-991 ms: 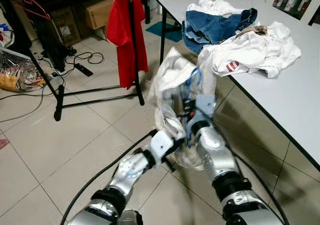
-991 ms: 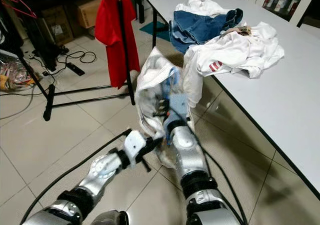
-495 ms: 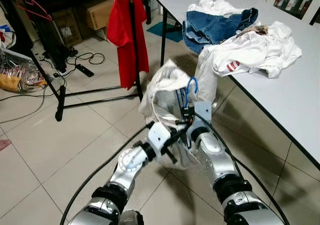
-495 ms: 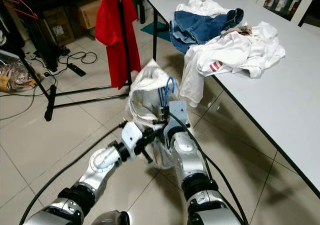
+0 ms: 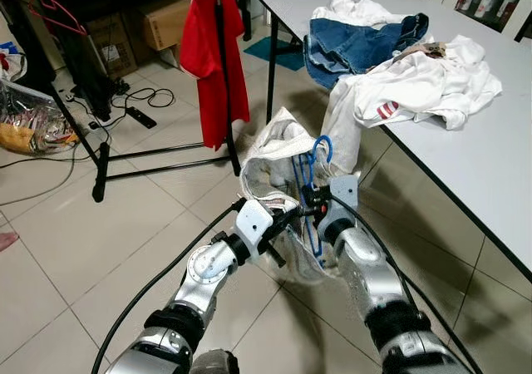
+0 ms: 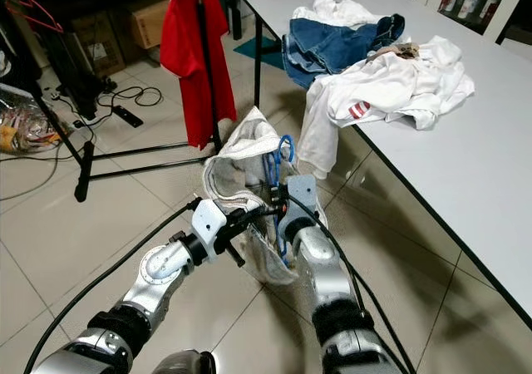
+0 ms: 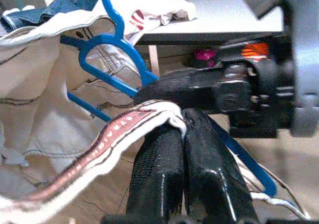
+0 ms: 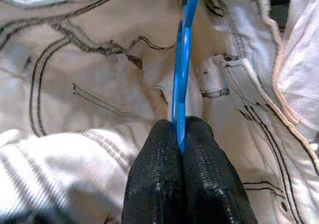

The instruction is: Hang hanger

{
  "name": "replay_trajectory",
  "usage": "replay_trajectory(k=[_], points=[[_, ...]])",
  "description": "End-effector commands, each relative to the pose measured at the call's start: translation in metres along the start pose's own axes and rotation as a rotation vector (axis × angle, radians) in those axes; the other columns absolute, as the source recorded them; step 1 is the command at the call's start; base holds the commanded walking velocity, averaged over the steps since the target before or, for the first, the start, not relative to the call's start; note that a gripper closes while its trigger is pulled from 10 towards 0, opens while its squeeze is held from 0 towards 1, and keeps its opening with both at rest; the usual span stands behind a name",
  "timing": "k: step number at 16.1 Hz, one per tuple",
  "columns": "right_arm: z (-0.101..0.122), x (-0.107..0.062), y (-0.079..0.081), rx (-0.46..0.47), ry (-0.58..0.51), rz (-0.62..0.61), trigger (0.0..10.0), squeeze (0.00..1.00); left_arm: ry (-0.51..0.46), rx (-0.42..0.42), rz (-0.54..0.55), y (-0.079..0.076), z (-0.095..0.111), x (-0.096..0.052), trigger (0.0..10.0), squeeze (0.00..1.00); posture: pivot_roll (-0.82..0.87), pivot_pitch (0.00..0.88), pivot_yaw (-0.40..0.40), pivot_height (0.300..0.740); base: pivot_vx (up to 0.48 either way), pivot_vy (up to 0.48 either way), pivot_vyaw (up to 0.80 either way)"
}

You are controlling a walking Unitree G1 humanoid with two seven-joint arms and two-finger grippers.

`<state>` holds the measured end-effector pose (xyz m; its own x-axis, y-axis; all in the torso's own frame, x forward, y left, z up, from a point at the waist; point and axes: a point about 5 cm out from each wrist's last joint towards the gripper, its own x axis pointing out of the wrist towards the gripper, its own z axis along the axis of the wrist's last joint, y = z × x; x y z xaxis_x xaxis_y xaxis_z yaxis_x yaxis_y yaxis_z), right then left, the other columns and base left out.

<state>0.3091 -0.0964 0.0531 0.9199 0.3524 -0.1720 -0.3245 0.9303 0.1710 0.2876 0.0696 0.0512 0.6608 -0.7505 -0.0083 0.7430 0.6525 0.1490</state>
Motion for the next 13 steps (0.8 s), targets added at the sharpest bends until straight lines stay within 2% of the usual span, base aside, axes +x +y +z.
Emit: replay_trajectory(k=[1, 4, 6, 9, 13], points=[[0.011, 0.000, 0.000, -0.013, -0.043, 0.036, 10.0, 0.00, -0.035, 0.015, 0.018, 0.004, 0.006, 0.001, 0.0, 0.00, 0.04, 0.000, 0.045, 0.740, 0.000, 0.000, 0.00], [0.003, -0.010, -0.004, -0.029, 0.012, 0.072, 10.0, 0.00, -0.056, 0.024, 0.038, 0.008, 0.009, -0.001, 0.0, 0.00, 0.04, 0.000, 0.044, 0.740, 0.000, 0.000, 0.00], [-0.004, -0.018, -0.004, -0.003, 0.059, 0.085, 10.0, 0.00, -0.062, 0.040, 0.043, 0.011, 0.011, -0.002, 0.0, 0.00, 0.04, 0.000, 0.045, 0.740, 0.000, 0.000, 0.00], [-0.007, -0.027, -0.013, 0.025, 0.089, 0.077, 10.0, 0.00, -0.057, 0.050, 0.055, 0.014, 0.009, -0.007, 0.0, 0.00, 0.04, 0.000, 0.046, 0.740, 0.000, 0.000, 0.00], [-0.007, -0.044, -0.013, 0.020, 0.112, 0.155, 10.0, 0.00, -0.055, 0.059, 0.079, 0.018, 0.009, -0.011, 0.0, 0.00, 0.04, 0.000, 0.039, 0.740, 0.000, 0.000, 0.00]])
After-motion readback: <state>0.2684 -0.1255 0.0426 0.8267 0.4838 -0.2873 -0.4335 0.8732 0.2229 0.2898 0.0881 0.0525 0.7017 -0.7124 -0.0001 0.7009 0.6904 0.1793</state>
